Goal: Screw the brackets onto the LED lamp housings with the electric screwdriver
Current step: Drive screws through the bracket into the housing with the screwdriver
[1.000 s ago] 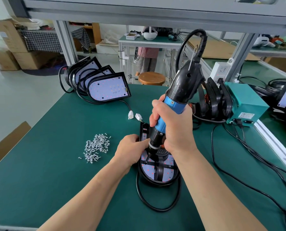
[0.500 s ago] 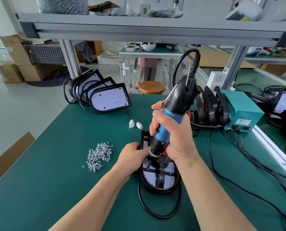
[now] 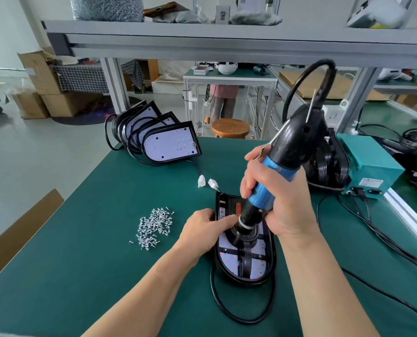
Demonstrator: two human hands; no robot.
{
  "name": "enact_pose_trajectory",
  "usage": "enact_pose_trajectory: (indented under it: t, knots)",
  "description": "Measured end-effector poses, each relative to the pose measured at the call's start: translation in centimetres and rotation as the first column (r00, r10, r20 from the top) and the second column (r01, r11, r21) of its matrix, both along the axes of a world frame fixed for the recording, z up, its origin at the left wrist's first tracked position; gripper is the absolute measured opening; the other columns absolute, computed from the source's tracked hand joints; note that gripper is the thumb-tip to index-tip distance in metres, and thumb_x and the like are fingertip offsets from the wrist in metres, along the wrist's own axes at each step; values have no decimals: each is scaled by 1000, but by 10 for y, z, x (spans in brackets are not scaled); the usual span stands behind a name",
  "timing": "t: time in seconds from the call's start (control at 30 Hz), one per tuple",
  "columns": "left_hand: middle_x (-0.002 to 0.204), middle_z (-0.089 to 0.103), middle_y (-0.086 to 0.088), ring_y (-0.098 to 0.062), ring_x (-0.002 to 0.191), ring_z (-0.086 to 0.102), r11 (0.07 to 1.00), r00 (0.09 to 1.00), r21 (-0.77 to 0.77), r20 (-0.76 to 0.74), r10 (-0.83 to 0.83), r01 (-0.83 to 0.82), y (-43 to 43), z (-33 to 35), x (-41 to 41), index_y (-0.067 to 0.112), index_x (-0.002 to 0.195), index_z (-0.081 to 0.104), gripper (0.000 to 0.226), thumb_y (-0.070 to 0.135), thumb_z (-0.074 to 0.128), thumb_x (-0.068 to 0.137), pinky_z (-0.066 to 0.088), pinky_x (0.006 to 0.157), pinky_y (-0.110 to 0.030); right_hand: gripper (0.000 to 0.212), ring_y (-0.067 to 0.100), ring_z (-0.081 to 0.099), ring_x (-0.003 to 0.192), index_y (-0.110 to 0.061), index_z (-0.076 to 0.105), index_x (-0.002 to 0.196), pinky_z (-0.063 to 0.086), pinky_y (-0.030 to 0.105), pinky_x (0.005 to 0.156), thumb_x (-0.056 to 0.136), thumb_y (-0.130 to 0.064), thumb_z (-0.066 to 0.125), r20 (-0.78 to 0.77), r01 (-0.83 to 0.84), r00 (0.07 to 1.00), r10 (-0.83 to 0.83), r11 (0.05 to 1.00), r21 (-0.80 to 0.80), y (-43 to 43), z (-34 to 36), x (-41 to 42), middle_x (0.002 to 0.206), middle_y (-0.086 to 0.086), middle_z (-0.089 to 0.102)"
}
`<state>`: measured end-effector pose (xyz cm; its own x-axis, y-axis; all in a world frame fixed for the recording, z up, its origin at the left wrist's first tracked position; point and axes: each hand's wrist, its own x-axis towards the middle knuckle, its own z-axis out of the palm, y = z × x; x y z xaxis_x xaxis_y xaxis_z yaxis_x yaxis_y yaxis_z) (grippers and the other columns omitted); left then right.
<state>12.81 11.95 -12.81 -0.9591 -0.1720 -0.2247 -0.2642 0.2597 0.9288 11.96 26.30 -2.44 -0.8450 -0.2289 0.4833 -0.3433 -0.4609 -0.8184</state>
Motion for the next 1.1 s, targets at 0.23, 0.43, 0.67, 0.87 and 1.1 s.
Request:
enact_pose_trajectory:
  t: [0.23,0.43,0.67,0.87,1.1]
  knots:
    - [96,77,-11,-34,97,72,1000,1000,-3,10,-1,1,1,-1,3,9,92,72,69,67,71,53,56,91,-55,15,13,47,48,-12,54,90,43,23,51,83,-16,67,258,149,963,-72,944,-295,36,-4,-17,58,0,50]
    - [98,76,-12,-35,97,71,1000,1000,-13,20,6,-5,0,2,8,7,97,71,75,69,70,55,55,93,-54,19,5,45,54,-16,57,87,40,16,56,98,-31,56,566,377,823,-49,793,-478,69,-61,-31,67,-8,46]
    - [63,63,4,-23,65,60,964,975,-165,-113,193,-210,-6,7,9,19,76,61,49,66,53,88,48,64,-35,23,1,50,56,-15,60,89,45,14,58,95,-38,63,624,377,768,142,687,-621,85,-87,-45,68,-11,48]
    - [95,51,8,-19,88,51,648,915,-651,-219,340,-396,-74,5,-1,28,88,67,5,30,63,90,38,73,-31,24,3,49,56,-14,61,89,45,15,58,86,-36,70,630,376,756,179,668,-642,82,-91,-46,66,-10,48]
    - [95,47,4,-21,96,48,607,974,-761,-165,158,-228,-88,5,-6,27,85,67,7,30,73,85,34,85,-33,23,2,49,57,-15,62,89,45,14,58,88,-37,70,640,368,743,197,679,-635,77,-94,-46,67,-10,48]
